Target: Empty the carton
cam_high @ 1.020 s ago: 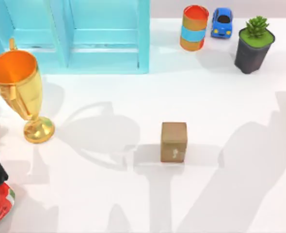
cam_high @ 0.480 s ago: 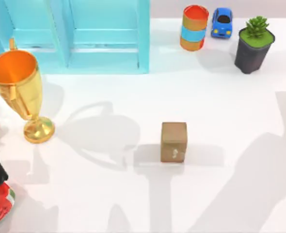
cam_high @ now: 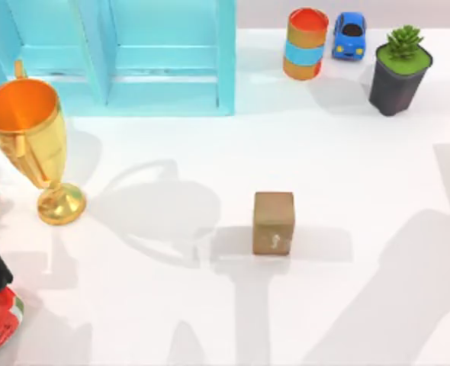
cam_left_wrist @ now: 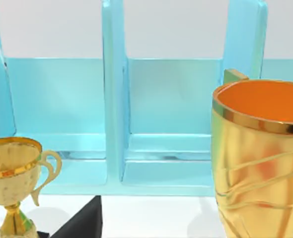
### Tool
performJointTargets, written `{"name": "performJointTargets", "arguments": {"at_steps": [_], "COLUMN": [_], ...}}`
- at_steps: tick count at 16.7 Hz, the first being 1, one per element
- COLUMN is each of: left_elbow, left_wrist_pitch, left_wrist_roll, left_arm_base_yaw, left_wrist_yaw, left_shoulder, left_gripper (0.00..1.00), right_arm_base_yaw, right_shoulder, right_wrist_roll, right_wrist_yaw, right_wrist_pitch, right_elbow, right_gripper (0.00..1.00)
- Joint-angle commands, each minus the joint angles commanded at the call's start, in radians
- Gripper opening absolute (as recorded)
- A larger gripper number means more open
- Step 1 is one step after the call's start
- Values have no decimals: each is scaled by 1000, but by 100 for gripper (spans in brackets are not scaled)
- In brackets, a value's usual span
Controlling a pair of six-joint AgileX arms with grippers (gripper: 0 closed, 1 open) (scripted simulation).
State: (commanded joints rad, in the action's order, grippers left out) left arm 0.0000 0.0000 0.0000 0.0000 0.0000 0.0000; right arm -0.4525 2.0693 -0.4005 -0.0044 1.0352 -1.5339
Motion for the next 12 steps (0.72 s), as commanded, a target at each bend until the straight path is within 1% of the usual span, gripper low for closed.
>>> {"name": "performJointTargets", "arguments": {"at_steps": [11,12], "left_elbow": [0,0], "left_wrist_pitch": [0,0], "left_wrist_roll": [0,0], "left_arm_base_yaw": [0,0], "left_wrist_yaw": [0,0], "left_shoulder": [0,0], "left_gripper": [100,100], "right_arm_base_yaw": [0,0], "right_shoulder": [0,0], "right_wrist_roll": [0,0], "right_wrist_yaw": [0,0], "right_wrist_pitch": [0,0], "right_elbow": [0,0], "right_gripper": [2,0]}}
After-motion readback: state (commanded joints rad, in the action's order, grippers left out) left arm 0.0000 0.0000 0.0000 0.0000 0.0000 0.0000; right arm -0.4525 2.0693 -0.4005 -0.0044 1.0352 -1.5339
